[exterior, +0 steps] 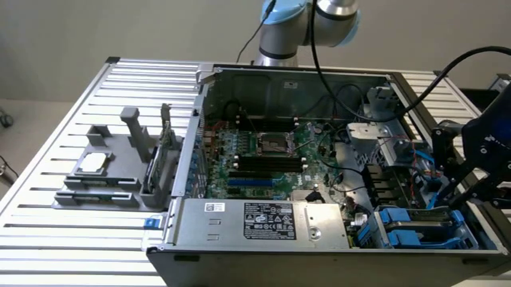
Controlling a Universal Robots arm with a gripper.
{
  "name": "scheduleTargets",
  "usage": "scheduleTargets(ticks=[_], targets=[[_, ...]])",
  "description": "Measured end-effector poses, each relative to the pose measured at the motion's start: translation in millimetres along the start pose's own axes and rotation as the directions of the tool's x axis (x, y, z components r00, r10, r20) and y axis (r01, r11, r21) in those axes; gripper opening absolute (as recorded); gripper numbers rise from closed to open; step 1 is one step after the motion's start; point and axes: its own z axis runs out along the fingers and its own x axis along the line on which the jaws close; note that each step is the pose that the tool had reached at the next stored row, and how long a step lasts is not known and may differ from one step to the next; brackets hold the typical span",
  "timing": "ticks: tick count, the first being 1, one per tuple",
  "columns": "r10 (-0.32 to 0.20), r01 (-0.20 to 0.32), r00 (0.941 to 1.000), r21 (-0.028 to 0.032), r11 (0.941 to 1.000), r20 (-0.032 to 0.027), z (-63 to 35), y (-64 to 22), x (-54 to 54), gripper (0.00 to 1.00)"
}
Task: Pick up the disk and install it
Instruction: 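Insert the first disk wire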
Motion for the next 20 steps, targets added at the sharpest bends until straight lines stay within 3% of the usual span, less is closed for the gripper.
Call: scheduleTargets(ticks=[6, 15, 17, 20], targets=[[0.029, -0.029, 0.9996, 0.0023, 0.9996, -0.0008, 8.5, 6.5, -2.0, 0.24], [0.069, -0.069, 0.9976, 0.0066, 0.9976, 0.0034, 9.3, 16.5, -6.2, 0.24], [0.077, -0.077, 0.9971, 0.0167, 0.9969, -0.0026, 9.5, 16.5, -6.3, 0.24], [0.086, -0.085, 0.9962, 0.0421, 0.9955, -0.0178, 9.4, 16.7, -6.4, 0.24]])
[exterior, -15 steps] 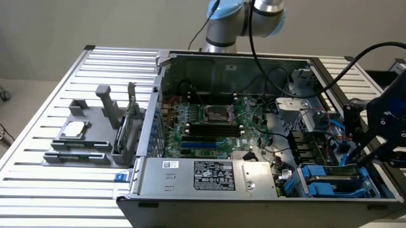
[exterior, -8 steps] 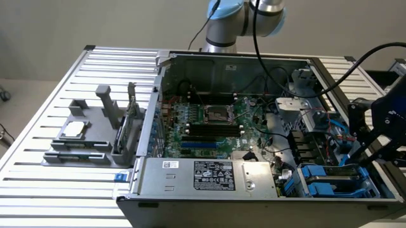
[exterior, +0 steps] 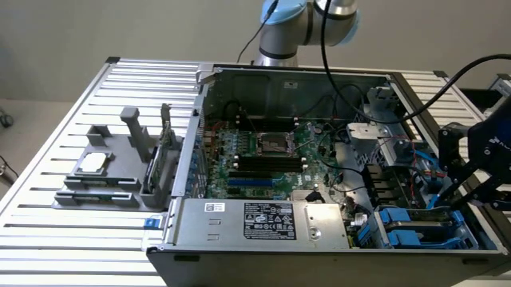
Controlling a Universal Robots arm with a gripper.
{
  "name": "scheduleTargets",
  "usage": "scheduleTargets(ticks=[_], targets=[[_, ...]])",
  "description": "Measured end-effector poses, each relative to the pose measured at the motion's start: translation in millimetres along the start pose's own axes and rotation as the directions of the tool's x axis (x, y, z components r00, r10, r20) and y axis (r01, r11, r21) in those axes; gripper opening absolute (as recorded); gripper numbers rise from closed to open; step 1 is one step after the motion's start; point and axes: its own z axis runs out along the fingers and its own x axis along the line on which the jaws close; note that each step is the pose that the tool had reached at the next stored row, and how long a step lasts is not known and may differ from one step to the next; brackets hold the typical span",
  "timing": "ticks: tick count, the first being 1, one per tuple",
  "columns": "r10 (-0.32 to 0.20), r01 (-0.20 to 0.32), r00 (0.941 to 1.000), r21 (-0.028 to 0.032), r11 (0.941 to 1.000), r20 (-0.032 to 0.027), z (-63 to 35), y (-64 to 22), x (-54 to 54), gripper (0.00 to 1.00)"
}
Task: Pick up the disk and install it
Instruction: 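Insert the first disk wire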
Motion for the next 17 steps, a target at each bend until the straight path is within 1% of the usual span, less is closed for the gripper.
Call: scheduleTargets(ticks=[1, 2, 5, 7, 8, 9, 11, 12, 14, 17], targets=[[0.002, -0.002, 1.0000, 0.0067, 1.0000, -0.0035, 0.0, 0.5, -0.3, 0.24], [0.002, -0.002, 1.0000, 0.0101, 0.9999, -0.0045, -0.1, 1.7, -1.0, 0.24], [0.004, -0.004, 1.0000, 0.0159, 0.9999, -0.0037, -0.3, 7.2, -4.2, 0.24], [0.009, -0.009, 0.9999, 0.0193, 0.9998, -0.0054, -0.1, 8.4, -5.0, 0.24], [0.010, -0.010, 0.9999, 0.0256, 0.9996, -0.0091, -0.1, 8.4, -5.2, 0.24], [0.012, -0.012, 0.9998, 0.0345, 0.9993, -0.0146, 0.0, 8.3, -5.4, 0.24], [0.015, -0.014, 0.9996, 0.0497, 0.9987, -0.0238, 0.1, 8.3, -5.6, 0.24], [0.016, -0.015, 0.9995, 0.0548, 0.9984, -0.0268, 0.3, 8.5, -5.7, 0.24], [0.019, -0.017, 0.9994, 0.0593, 0.9981, -0.0294, 0.9, 9.9, -6.6, 0.24], [0.020, -0.018, 0.9993, 0.0637, 0.9978, -0.0323, 1.6, 11.8, -7.7, 0.24]])
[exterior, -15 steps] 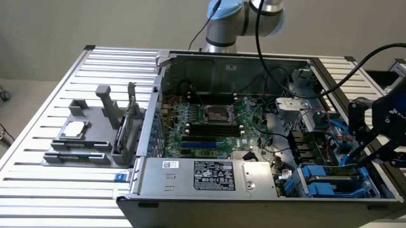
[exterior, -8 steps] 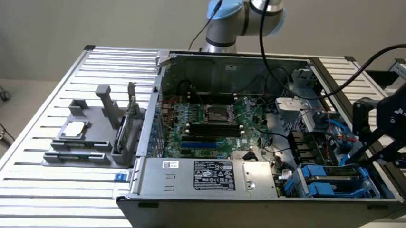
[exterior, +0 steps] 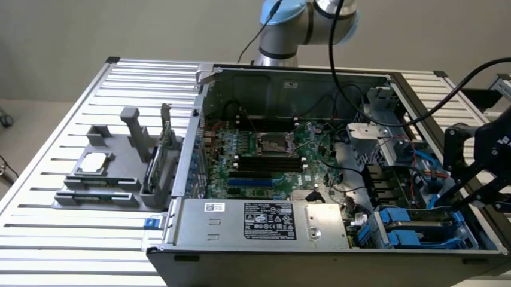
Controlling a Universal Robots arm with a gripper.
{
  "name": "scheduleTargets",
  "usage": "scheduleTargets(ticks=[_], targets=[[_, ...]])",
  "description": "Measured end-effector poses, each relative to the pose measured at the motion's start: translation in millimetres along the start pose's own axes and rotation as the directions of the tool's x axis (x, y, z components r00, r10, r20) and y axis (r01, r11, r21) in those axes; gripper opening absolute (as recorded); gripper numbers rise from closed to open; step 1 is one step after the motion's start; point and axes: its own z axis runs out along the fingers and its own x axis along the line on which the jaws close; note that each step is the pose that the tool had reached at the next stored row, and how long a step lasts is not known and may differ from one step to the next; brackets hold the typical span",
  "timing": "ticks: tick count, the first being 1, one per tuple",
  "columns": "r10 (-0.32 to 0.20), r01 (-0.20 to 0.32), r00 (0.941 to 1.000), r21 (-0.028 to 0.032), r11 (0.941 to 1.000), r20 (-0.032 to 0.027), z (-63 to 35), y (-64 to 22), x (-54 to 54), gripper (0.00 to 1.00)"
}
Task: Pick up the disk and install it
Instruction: 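Insert the first disk wire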
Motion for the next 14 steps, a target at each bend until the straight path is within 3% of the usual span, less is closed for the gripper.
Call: scheduleTargets(ticks=[11, 14], targets=[[0.002, -0.002, 1.0000, 0.0152, 0.9999, -0.0091, 4.3, 2.7, -1.8, 0.24], [0.002, -0.002, 0.9998, 0.0194, 0.9998, -0.0177, 4.7, 3.1, -2.0, 0.24]])
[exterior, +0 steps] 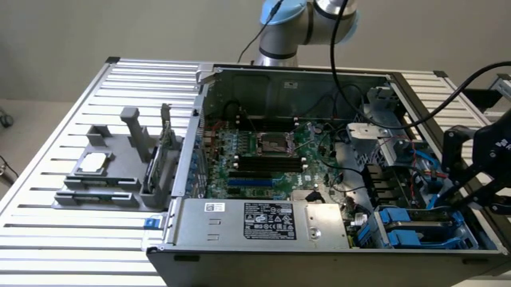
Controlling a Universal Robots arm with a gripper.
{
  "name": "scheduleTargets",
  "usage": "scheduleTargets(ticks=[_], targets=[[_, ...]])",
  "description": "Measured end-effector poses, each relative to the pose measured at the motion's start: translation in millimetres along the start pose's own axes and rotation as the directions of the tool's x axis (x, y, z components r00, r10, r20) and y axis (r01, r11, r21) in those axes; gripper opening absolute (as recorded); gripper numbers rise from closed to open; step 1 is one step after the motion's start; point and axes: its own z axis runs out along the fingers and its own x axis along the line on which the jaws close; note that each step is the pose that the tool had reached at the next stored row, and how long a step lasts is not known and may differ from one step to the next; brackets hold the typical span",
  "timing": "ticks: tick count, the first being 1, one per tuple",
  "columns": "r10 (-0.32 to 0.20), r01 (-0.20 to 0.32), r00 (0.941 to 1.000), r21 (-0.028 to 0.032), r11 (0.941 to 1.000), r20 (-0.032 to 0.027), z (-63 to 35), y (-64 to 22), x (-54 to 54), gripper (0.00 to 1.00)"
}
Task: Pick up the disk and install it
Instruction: 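Insert the first disk wire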
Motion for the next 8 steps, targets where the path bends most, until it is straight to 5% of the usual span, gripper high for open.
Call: scheduleTargets(ticks=[3, 8], targets=[[-0.001, 0.001, 1.0000, 0.0055, 1.0000, -0.0098, 0.1, 0.7, -0.4, 0.24], [-0.001, 0.001, 0.9999, 0.0056, 1.0000, -0.0128, 0.0, 4.6, -2.6, 0.24]])
